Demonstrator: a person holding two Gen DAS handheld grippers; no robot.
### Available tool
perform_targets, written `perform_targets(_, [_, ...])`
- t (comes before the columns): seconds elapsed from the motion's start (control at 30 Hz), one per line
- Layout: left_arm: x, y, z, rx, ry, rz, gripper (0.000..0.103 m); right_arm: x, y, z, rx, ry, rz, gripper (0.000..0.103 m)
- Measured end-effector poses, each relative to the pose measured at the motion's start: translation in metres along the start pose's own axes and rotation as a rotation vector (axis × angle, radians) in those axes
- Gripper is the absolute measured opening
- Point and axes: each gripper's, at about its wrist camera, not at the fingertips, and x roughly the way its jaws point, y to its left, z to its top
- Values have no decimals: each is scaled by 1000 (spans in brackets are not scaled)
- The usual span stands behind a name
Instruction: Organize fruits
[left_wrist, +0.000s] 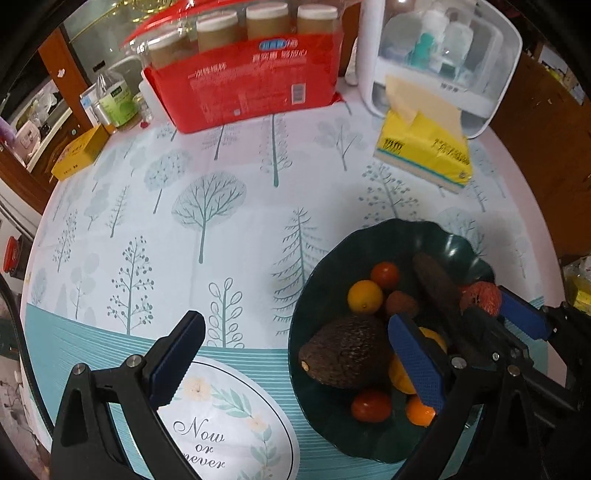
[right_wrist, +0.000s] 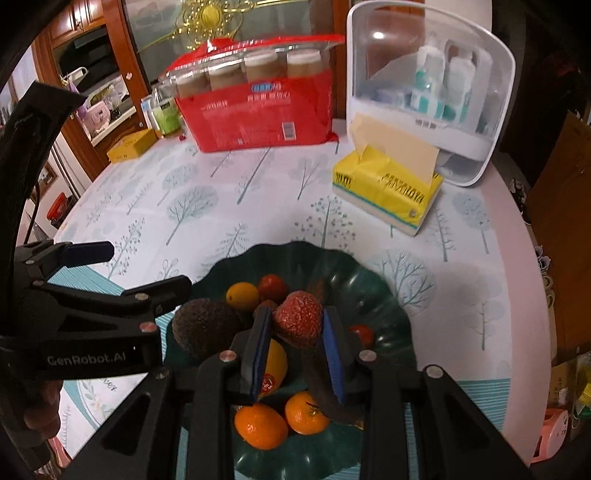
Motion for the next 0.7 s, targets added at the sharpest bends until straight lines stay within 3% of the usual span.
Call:
perform_targets(0.17, [12,2,-2,-16,19,-35,99,15,2,-9,15,17,-13,30])
perform_targets(0.3, [14,-1,-3,-17,10,-45,99,21,3,-15,28,24,4,43])
perform_targets(0.47, [10,0,-4,-29,-1,-43,99,13,7,-16,19,-2,-3,49])
perform_targets(0.7, [-4,7,-11,-44,-28,-36,99,1,9,-15,23,-26,4,50])
